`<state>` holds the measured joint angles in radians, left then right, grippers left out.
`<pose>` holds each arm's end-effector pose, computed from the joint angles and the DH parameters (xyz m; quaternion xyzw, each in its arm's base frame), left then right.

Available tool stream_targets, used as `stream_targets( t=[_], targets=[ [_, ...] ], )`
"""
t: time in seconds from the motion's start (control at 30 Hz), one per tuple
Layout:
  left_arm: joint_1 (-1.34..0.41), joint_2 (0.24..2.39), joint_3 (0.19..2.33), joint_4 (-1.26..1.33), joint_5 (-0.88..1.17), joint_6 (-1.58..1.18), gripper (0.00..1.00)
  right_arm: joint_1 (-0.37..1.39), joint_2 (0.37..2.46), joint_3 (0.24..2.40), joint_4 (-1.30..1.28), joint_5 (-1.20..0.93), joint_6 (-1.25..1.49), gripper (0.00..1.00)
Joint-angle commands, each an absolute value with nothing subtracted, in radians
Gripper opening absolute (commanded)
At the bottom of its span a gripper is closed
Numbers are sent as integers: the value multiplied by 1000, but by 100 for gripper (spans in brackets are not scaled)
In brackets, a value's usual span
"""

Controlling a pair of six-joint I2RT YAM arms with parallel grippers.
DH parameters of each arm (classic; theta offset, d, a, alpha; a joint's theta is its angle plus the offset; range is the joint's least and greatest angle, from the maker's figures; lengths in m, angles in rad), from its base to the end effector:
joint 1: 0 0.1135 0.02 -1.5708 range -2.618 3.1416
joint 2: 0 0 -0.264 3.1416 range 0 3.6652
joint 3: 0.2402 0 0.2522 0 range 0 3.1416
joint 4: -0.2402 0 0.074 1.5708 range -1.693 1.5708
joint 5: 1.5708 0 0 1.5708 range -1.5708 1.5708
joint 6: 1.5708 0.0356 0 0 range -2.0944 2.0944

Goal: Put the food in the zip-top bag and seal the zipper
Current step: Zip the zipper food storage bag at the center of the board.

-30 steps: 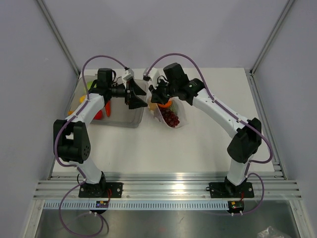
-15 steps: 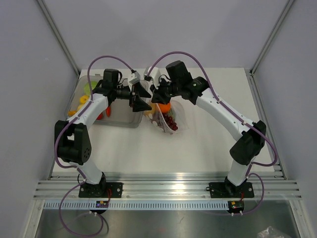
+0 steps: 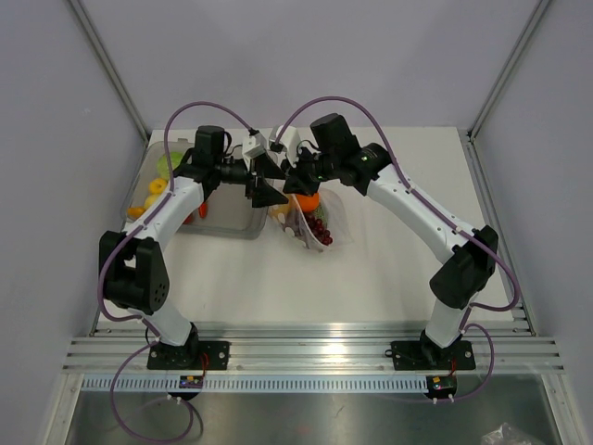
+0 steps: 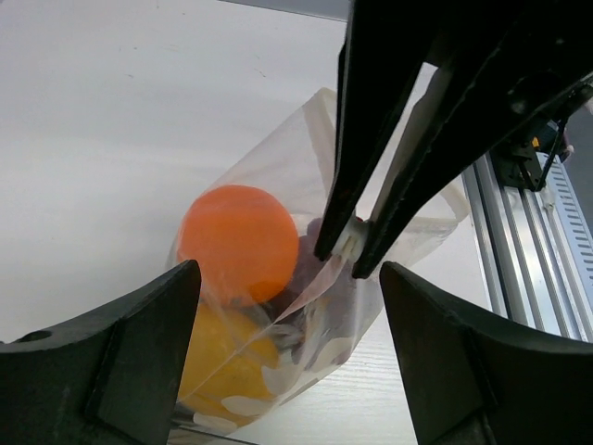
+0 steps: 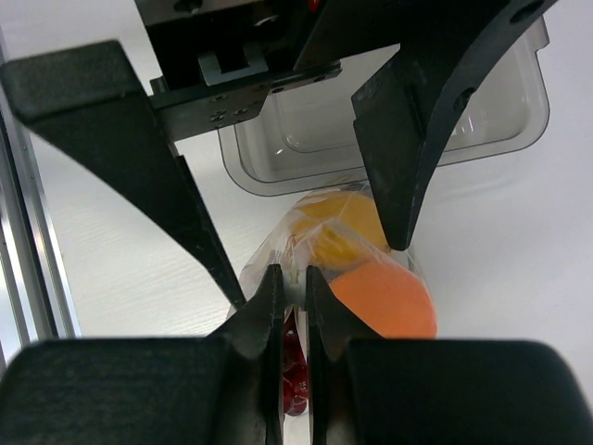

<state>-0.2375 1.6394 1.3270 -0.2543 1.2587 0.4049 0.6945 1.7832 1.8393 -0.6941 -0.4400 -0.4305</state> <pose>0.3432 -0.1179 0.3131 0.4925 0.5830 -0.4817 0.4308 0.2993 0.2690 0.3819 -0.5479 0.6850 0.2510 0.4094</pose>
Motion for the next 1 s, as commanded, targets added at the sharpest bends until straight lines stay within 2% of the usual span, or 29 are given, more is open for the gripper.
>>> stream_targets(
  t=[0.0, 0.03, 0.13, 0.2, 0.27, 0.3, 0.6, 0.97],
  targets=[
    [-253, 1655, 1384, -325, 1295, 494, 80, 703, 1738, 1888, -646, -482, -433, 0],
    [-253, 1657, 1384, -325, 1308, 491, 80, 701, 1738, 1888, -644, -482, -434, 0],
    [-255, 1658, 1381, -319, 1325, 491, 69, 703, 1738, 1885, -644, -476, -433, 0],
    [-256, 1660, 1382, -319, 1331, 489, 39, 701, 1738, 1882, -641, -474, -431, 0],
    [-259, 1667, 1397, -350, 1327, 509, 16, 701, 1736, 1879, -635, -474, -428, 0],
    [-259, 1670, 1405, -371, 1328, 524, 0, 700, 1736, 1879, -632, -474, -426, 0],
    [-258, 1667, 1404, -414, 1305, 558, 0, 693, 1698, 1819, -600, -454, -402, 0],
    [-224, 1661, 1381, -269, 1289, 396, 0, 693, 1577, 1562, -462, -292, -316, 0]
  ],
)
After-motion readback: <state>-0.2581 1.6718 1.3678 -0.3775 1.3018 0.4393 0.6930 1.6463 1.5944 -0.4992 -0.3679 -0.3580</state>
